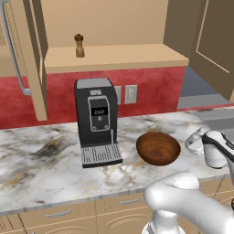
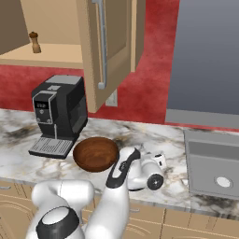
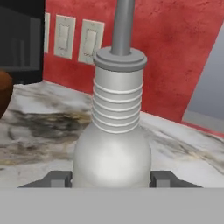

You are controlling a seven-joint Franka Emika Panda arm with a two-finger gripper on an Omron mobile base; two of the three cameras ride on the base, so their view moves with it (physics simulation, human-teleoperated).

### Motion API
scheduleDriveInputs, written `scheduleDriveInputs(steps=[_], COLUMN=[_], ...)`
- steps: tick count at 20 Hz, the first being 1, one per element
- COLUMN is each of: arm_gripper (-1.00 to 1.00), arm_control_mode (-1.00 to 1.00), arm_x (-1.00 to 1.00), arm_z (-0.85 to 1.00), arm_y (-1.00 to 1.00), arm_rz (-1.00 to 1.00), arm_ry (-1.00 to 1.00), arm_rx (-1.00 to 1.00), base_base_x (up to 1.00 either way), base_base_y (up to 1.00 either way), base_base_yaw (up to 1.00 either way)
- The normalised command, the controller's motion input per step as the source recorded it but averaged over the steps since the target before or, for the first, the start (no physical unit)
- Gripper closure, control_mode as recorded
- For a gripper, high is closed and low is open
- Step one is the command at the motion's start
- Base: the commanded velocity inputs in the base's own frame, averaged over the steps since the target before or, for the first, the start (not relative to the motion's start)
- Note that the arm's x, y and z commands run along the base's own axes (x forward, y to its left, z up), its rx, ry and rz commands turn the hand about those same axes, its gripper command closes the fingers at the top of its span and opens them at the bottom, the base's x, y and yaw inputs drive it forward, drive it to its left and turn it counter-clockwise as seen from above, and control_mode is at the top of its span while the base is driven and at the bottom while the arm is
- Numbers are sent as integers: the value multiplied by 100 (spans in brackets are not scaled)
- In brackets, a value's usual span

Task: Retrieve the bottle and the shaker from the cabinet and place them next to the mixing bowl on the counter. Then add garlic from the fridge to the mixing bowl.

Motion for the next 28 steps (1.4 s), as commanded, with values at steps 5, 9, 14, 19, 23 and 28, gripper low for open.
scheduleDriveInputs(steps=[5,9,14,19,23,28], arm_gripper=[100,100,100,100,100,-100], arm_control_mode=[-100,-100,-100,-100,-100,-100], arm_x=[26,14,3,0,-1,-11], arm_z=[-25,-30,-40,-28,-30,-13], arm_y=[0,0,4,24,17,1], arm_rz=[8,6,5,5,7,4], arm_ry=[6,0,0,0,0,-1], arm_rx=[-3,-2,-6,-8,-5,0], base_base_x=[0,0,0,0,0,0], base_base_y=[0,0,0,0,0,0], base_base_yaw=[0,0,0,0,0,0])
